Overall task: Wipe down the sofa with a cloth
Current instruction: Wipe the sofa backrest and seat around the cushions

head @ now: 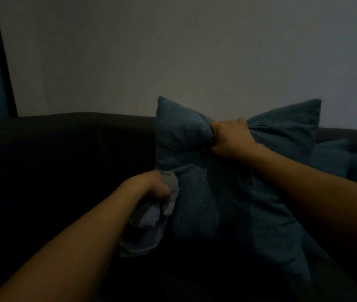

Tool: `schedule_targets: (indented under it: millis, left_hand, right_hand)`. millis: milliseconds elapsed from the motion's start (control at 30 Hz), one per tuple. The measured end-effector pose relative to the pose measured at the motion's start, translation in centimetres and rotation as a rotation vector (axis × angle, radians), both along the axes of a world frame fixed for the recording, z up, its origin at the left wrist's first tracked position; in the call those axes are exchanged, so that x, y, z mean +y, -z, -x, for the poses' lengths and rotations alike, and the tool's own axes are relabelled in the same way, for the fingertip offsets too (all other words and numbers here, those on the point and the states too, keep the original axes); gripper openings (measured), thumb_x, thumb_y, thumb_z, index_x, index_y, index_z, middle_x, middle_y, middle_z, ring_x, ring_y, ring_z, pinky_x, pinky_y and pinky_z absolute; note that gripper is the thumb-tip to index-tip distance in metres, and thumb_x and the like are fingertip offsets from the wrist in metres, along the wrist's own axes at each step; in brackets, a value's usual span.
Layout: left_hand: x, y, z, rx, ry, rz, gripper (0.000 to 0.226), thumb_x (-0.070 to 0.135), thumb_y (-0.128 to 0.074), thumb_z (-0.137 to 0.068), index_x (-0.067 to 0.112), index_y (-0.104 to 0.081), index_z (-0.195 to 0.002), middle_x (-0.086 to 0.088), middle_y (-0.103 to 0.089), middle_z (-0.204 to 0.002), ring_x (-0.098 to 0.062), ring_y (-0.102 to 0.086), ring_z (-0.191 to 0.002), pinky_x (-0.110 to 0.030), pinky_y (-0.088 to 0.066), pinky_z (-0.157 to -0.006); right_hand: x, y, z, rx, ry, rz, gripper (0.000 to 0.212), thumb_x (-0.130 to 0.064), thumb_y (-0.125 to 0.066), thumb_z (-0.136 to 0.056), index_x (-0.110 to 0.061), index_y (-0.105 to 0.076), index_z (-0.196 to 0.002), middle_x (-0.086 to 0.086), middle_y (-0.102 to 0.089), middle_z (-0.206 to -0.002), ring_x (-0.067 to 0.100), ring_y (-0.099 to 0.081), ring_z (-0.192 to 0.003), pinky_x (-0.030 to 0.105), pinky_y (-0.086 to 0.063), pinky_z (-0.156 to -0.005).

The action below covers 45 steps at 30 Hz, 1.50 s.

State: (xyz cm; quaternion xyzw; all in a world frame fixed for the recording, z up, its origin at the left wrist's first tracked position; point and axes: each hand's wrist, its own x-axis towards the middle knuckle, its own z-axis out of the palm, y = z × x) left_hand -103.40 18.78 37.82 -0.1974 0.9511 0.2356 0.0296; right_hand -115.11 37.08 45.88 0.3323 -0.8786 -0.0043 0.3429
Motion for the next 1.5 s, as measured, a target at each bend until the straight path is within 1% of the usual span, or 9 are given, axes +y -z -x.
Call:
schedule_targets:
  millis: [200,467,600,700,800,967,1167,1367,1500]
  left_hand:
    - [12.4,-0.4,3.3,-0.032,0.156,0.111,0.07,0.026,-0.08,-0.053,0.013,-0.057,-0.118,-0.009,-0.063,-0.111,-0.026,-0.063,-0.091,-0.04,-0.057,-0.081]
    - [29.9,0.3,10.8,-0.054,0.324,0.197,0.086,0.031,-0.066,-0.079,0.014,-0.021,-0.15,-0.013,-0.037,-0.148,-0.033,-0.044,-0.128,-0.04,-0.042,-0.104]
    - [35.8,2.3,13.3,-0.171,0.333,0.295,0.075,0.03,-0.071,-0.076,0.006,-0.041,-0.14,-0.013,-0.052,-0.134,-0.03,-0.056,-0.113,-0.035,-0.05,-0.089]
    - [38.0,4.2,14.9,-0.239,0.296,0.308,0.1,0.031,-0.076,-0.07,0.007,-0.021,-0.15,-0.015,-0.045,-0.142,-0.032,-0.051,-0.122,-0.036,-0.048,-0.096]
    - [39.3,5.0,16.0,-0.281,0.253,0.302,0.102,0.033,-0.07,-0.079,0.008,-0.002,-0.152,-0.017,-0.033,-0.151,-0.032,-0.041,-0.132,-0.034,-0.039,-0.106]
    - [40.3,4.7,16.8,-0.242,0.155,0.375,0.079,0.034,-0.072,-0.074,0.007,-0.039,-0.141,-0.012,-0.055,-0.133,-0.026,-0.058,-0.113,-0.03,-0.048,-0.091]
    - [39.9,6.2,15.2,-0.256,0.07,0.3,0.097,0.047,-0.061,-0.083,0.011,-0.004,-0.153,-0.016,-0.026,-0.155,-0.033,-0.035,-0.136,-0.039,-0.031,-0.113]
    - [35.9,4.4,10.6,-0.117,0.169,0.232,0.06,0.027,-0.068,-0.075,0.024,-0.052,-0.132,-0.005,-0.061,-0.12,-0.025,-0.061,-0.102,-0.032,-0.052,-0.086]
    - [32.3,4.0,8.2,-0.093,0.198,0.135,0.055,0.019,-0.072,-0.071,0.025,-0.058,-0.124,-0.004,-0.067,-0.103,-0.023,-0.067,-0.086,-0.038,-0.059,-0.077]
  right_hand:
    - [13.7,0.3,2.0,-0.029,0.093,-0.039,0.04,-0.052,-0.065,-0.074,-0.022,-0.045,-0.092,0.007,-0.065,-0.1,0.03,-0.06,-0.094,0.042,-0.035,-0.09]
    - [32.2,0.5,7.2,-0.171,0.261,-0.043,0.05,-0.06,-0.066,-0.072,-0.026,-0.04,-0.096,0.009,-0.064,-0.106,0.031,-0.059,-0.1,0.044,-0.035,-0.094]
    - [37.3,4.6,11.2,-0.289,0.347,-0.044,0.089,-0.073,-0.066,-0.062,-0.022,-0.039,-0.129,0.012,-0.051,-0.133,0.034,-0.048,-0.12,0.047,-0.029,-0.103]
    - [40.0,8.8,13.6,-0.36,0.383,0.051,0.116,-0.077,-0.068,-0.056,-0.016,-0.021,-0.143,0.015,-0.033,-0.142,0.035,-0.032,-0.13,0.046,-0.023,-0.109]
    - [41.3,10.9,15.3,-0.34,0.299,0.178,0.12,-0.077,-0.068,-0.055,-0.015,-0.019,-0.145,0.013,-0.03,-0.143,0.032,-0.028,-0.132,0.044,-0.02,-0.112]
    - [40.9,13.0,15.4,-0.195,0.191,0.211,0.119,-0.075,-0.061,-0.065,-0.011,-0.006,-0.149,0.015,-0.015,-0.15,0.033,-0.01,-0.14,0.052,0.004,-0.116]
    - [39.1,12.7,11.3,-0.058,0.074,0.181,0.117,-0.053,-0.063,-0.073,-0.005,0.011,-0.149,0.017,0.013,-0.157,0.033,0.014,-0.144,0.052,0.014,-0.115]
    - [32.9,11.2,6.3,0.075,-0.05,0.14,0.09,-0.041,-0.048,-0.078,-0.006,-0.01,-0.151,0.013,0.001,-0.159,0.028,0.004,-0.147,0.051,0.012,-0.116]
    - [29.4,11.1,5.1,0.102,0.047,0.104,0.083,-0.054,-0.032,-0.084,-0.009,-0.014,-0.151,0.012,-0.012,-0.158,0.029,-0.005,-0.146,0.057,0.012,-0.114]
